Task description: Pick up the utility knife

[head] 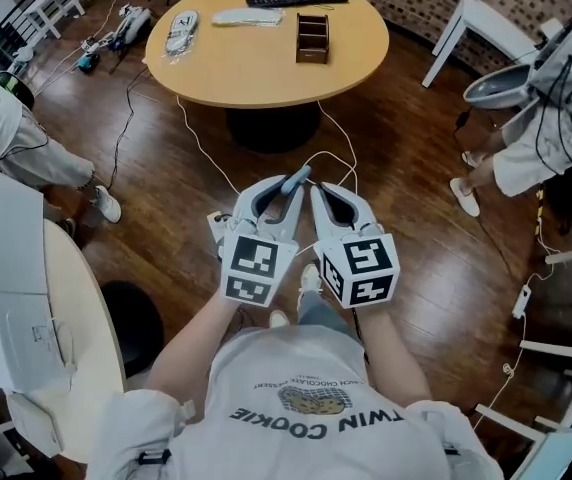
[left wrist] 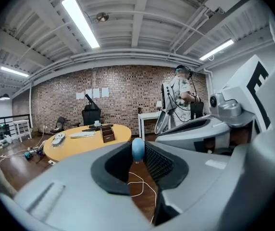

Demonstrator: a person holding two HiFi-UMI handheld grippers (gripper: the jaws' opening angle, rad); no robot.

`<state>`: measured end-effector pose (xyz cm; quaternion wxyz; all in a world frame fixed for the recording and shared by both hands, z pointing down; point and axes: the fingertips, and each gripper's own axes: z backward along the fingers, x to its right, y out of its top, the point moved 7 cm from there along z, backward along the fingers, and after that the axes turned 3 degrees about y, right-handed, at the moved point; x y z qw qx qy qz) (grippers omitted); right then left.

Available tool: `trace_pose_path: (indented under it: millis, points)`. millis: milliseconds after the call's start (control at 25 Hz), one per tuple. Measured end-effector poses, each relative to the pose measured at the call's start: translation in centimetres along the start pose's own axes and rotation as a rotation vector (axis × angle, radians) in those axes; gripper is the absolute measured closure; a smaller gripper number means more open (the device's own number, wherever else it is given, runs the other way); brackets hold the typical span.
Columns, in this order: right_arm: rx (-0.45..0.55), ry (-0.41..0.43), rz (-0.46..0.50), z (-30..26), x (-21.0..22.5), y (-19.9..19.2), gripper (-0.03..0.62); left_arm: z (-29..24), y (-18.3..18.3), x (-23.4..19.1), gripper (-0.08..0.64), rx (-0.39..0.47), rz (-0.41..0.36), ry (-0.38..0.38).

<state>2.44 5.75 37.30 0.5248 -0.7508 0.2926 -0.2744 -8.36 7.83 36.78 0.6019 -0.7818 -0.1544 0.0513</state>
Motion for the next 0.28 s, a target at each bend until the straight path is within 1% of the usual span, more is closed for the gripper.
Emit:
trace_pose_path:
  millis: [280]
  points:
    - [-0.005, -0.031, -0.005, 2.3, -2.9, -0.9, 0.589, 3.3, -0.6, 0.7, 0.489, 0.007, 0.015, -0.02]
